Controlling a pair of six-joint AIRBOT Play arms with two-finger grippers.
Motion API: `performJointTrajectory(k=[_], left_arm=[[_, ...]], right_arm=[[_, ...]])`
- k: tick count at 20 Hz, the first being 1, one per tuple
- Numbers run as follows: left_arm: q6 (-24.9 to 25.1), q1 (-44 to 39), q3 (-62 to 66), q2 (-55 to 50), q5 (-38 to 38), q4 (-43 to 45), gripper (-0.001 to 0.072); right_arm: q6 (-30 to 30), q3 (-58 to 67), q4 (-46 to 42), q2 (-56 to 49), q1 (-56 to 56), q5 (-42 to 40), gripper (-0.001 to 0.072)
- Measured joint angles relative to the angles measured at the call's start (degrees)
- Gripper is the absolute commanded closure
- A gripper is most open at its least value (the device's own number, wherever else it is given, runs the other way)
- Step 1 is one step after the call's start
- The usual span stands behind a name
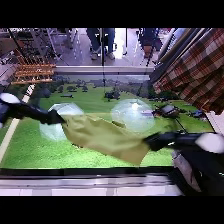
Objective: Fold the clothes and pants, and hang the long-sleeved shirts on hangers.
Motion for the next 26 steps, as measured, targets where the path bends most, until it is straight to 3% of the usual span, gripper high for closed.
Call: performJointTrajectory(k=[4,7,10,12,17,20,24,25,26], left_arm=[[2.62,4.31,6.10,13.77,-0.81,-26.34,0.0696],[3.91,5.68,8.22,24.52,1.90,-46.73,0.0696],[4.55,6.21,9.01,34.25,8.74,-56.46,0.0696],[4.70,6.34,9.22,38.66,13.88,-53.72,0.0696],[-1.81,4.35,4.59,39.69,20.41,-26.16,0.0696],[-3.80,0.17,-6.43,34.56,24.28,-13.62,0.0696],[-4.63,-3.65,-17.99,19.98,41.86,-5.60,0.0695],[-4.66,-3.96,-18.05,15.28,46.10,-4.90,0.0650],[-4.76,-3.98,-17.09,11.08,49.42,-4.22,0.0456]], right_arm=[[1.62,22.12,-6.40,12.92,-3.72,-0.22,0.0700],[2.03,36.17,-8.15,16.85,-4.66,-3.54,0.0700],[2.12,45.79,-8.98,16.20,-5.01,-6.71,0.0701],[2.01,48.70,-9.40,13.27,-5.09,-7.52,0.0701],[1.27,47.41,-9.16,-4.59,-5.16,-2.71,0.0699],[-0.57,41.57,-4.70,-20.96,-4.74,-1.07,0.0698],[-1.40,36.94,0.44,-43.32,-3.06,-10.14,0.0693],[-0.33,37.16,1.60,-48.17,-2.89,-14.25,0.0524],[0.61,37.79,2.19,-52.00,-2.80,-17.44,0.0223]])
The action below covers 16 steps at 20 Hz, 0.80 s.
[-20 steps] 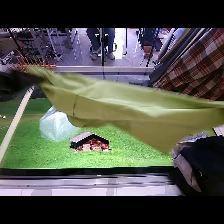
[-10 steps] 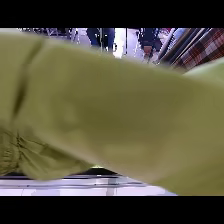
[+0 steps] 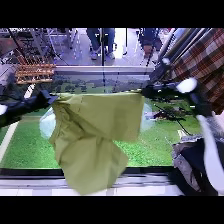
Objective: Fold the clothes and pants, and hang the long-sleeved shirts on hangers.
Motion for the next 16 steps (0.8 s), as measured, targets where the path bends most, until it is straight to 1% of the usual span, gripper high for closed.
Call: performJointTrajectory(k=[1,2,3,4,5,6,7,9,12,14,15,16], left_arm=[[-0.02,0.22,1.84,-4.24,2.45,0.59,0.0154],[-0.02,0.66,3.89,-7.58,2.99,0.94,0.0035],[-0.11,1.40,6.16,-10.47,2.29,1.22,0.0094],[-0.20,2.32,7.91,-12.39,0.33,1.66,0.0195],[-0.22,3.48,9.35,-13.73,-2.62,2.38,0.0281],[-0.22,4.66,10.29,-14.45,-5.44,4.04,0.0340],[-0.76,5.84,11.02,-14.75,-8.81,7.04,0.0366],[-4.50,7.54,11.85,-14.45,-15.82,17.11,0.0366],[-11.54,8.46,12.31,-12.33,-26.77,37.57,0.0362],[-13.94,8.81,12.44,-10.56,-32.00,46.64,0.0362],[-14.67,8.92,12.48,-9.57,-34.03,49.66,0.0362],[-15.21,9.01,12.48,-8.68,-35.54,51.43,0.0362]], right_arm=[[1.05,0.87,0.42,-3.15,-0.04,-1.97,0.0095],[1.57,1.84,0.57,-5.46,-0.22,-2.51,0.0099],[2.12,2.58,0.79,-6.86,-0.48,-1.57,0.0153],[2.49,3.04,0.59,-7.98,-0.83,1.77,0.0162],[2.47,2.93,0.02,-8.83,-1.20,6.14,0.0182],[2.32,2.23,-0.22,-9.33,-1.40,10.10,0.0184],[1.84,0.81,-0.31,-9.68,-1.36,13.92,0.0183],[1.33,-3.50,0.92,-10.23,-0.37,19.98,0.0171],[0.70,-12.00,4.15,-10.60,3.23,23.28,0.0171],[0.00,-16.37,5.86,-10.69,6.58,22.32,0.0173],[-0.20,-17.77,6.36,-10.78,8.31,20.79,0.0196],[-0.79,-18.78,7.80,-10.78,10.14,19.06,0.0413]])
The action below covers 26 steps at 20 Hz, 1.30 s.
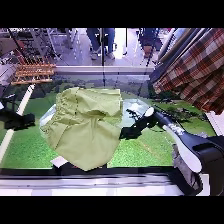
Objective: Fold the clothes and pants, and hang the long-sleeved shirts on hangers.
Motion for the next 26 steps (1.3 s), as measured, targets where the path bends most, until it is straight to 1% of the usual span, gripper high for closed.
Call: performJointTrajectory(k=[1,3,4,5,7,8,9,10,12,13,14,15,17,18,20,22,24,26], left_arm=[[-0.11,0.07,0.02,0.83,-1.11,0.52,0.0362],[0.63,0.09,-0.22,1.92,-2.60,-1.64,0.0358],[1.20,0.13,-0.63,2.32,-3.10,-3.54,0.0331],[1.77,0.13,-1.33,2.51,-3.32,-5.40,0.0331],[2.43,0.13,-3.91,2.84,-3.06,-9.20,0.0331],[2.75,0.13,-5.90,2.89,-2.05,-11.08,0.0303],[2.93,0.13,-8.13,2.95,-0.63,-13.16,0.0162],[3.04,0.13,-10.82,2.97,1.49,-15.87,0.0058],[3.26,0.00,-16.09,2.97,6.27,-21.07,0.0058],[3.32,-0.15,-18.38,2.93,8.52,-23.15,0.0058],[3.41,-0.44,-20.46,2.91,10.51,-25.00,0.0058],[3.41,-0.81,-21.99,2.89,12.04,-26.29,0.0058],[3.43,-2.03,-24.00,2.86,14.29,-28.28,0.0057],[3.37,-2.86,-24.61,2.84,15.76,-28.94,0.0058],[2.27,-4.52,-25.33,2.49,18.97,-30.34,0.0058],[1.03,-5.81,-25.70,1.64,22.67,-31.91,0.0063],[0.35,-6.51,-25.88,0.13,25.29,-33.66,0.0064],[-0.13,-6.86,-25.99,-1.81,26.84,-35.28,0.0066]], right_arm=[[-0.50,-0.66,0.92,-0.11,1.81,-2.62,0.0689],[-0.79,0.09,1.46,-0.15,4.26,-7.21,0.0700],[0.63,1.92,-0.55,-0.09,4.90,-9.46,0.0700],[2.91,4.57,-4.39,0.13,5.11,-10.29,0.0700],[9.84,12.17,-15.72,0.76,4.70,-12.02,0.0694],[12.94,16.13,-20.85,0.94,4.02,-12.92,0.0519],[15.45,20.06,-24.96,1.09,3.08,-14.34,0.0199],[16.98,23.10,-27.08,1.22,2.10,-15.45,0.0082],[17.88,27.39,-27.71,1.31,-0.22,-15.26,0.0081],[17.86,28.50,-26.71,1.33,-1.66,-13.35,0.0099],[17.68,28.83,-25.59,1.33,-3.10,-10.80,0.0161],[16.94,28.44,-24.02,1.36,-4.74,-7.37,0.0175],[15.08,24.76,-20.33,1.95,-7.78,-0.48,0.0174],[13.99,21.11,-17.92,2.82,-9.22,2.21,0.0174],[11.13,11.47,-12.22,5.79,-11.85,4.74,0.0175],[7.50,0.57,-6.03,9.42,-13.70,5.31,0.0174],[4.35,-8.94,-2.23,11.91,-14.78,4.92,0.0172],[1.62,-16.11,0.76,12.94,-15.17,2.58,0.0172]])
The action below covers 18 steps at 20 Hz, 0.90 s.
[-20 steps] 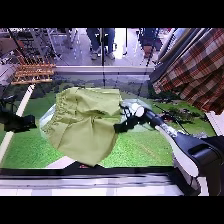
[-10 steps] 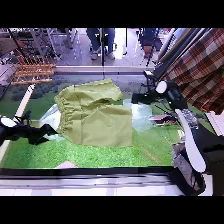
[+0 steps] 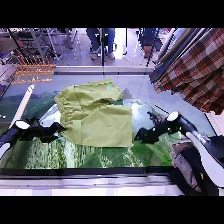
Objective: Fold the clothes and pants, and hang the long-sleeved shirts on hangers.
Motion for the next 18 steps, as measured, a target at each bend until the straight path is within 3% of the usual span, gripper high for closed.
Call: performJointTrajectory(k=[1,3,4,5,7,10,12,18], left_arm=[[-0.17,-0.11,-0.04,-0.90,0.63,-0.79,0.0136],[-0.35,-0.28,-0.04,-2.45,2.08,-2.75,0.0399],[-0.37,-0.31,-0.07,-3.15,2.91,-3.32,0.0527],[-0.37,-0.35,-0.09,-3.72,3.89,-3.82,0.0663],[-0.37,-0.37,-0.09,-4.31,5.09,-4.76,0.0693],[0.76,-0.20,0.02,-4.11,4.85,-5.18,0.0696],[4.11,0.61,1.20,-1.95,1.60,-5.27,0.0695],[11.82,5.46,19.45,13.79,-21.75,-5.73,0.0695]], right_arm=[[-1.14,-2.51,1.44,0.11,-0.02,-1.40,0.0173],[-3.19,-5.90,5.31,-0.46,0.09,-4.79,0.0179],[-4.15,-6.86,7.87,-1.03,0.42,-5.92,0.0214],[-4.94,-7.65,10.58,-1.92,0.94,-7.19,0.0321],[-6.86,-8.66,14.49,-3.67,2.19,-10.60,0.0693],[-10.34,-9.38,19.45,-3.85,3.74,-13.35,0.0699],[-11.80,-9.49,21.51,0.20,3.52,-13.42,0.0699],[-12.44,-1.97,15.65,32.74,-3.39,-8.00,0.0700]])
